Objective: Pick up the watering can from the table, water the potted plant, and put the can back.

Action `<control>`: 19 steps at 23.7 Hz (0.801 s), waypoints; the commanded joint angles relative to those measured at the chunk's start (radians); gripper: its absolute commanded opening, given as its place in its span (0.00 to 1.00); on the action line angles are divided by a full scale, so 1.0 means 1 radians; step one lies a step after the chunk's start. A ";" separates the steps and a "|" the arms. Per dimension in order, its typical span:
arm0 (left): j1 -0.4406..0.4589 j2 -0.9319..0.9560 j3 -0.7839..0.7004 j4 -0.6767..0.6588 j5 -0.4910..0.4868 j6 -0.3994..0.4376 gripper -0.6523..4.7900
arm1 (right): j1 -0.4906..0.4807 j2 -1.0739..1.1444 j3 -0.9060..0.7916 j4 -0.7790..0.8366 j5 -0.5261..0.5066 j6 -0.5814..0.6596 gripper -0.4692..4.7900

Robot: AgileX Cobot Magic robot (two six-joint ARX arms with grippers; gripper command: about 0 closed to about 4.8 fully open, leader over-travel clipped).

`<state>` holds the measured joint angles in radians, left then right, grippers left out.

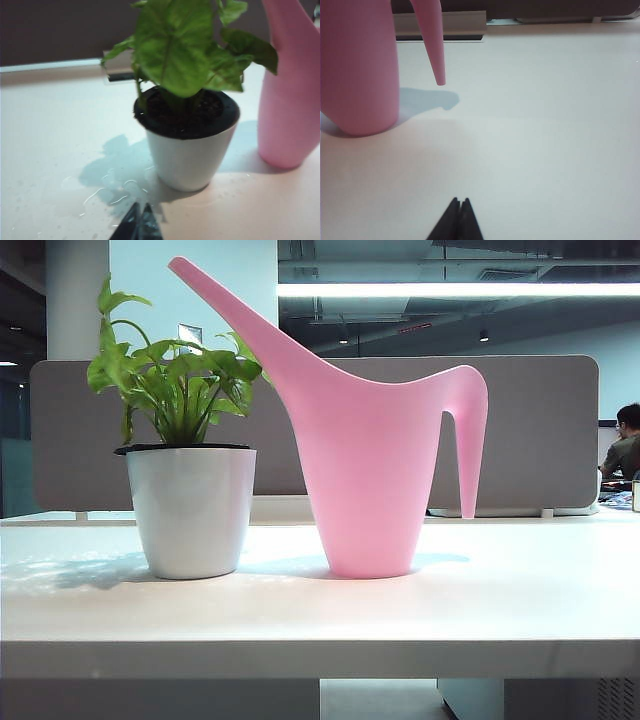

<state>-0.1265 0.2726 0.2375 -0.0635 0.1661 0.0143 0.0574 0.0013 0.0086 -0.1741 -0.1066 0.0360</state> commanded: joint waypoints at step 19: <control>0.169 -0.266 -0.229 -0.105 -0.020 -0.068 0.13 | -0.001 -0.002 -0.006 0.013 0.000 0.001 0.08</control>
<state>0.0425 0.0067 0.0051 -0.1604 0.1463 -0.0502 0.0574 0.0013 0.0086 -0.1741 -0.1066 0.0360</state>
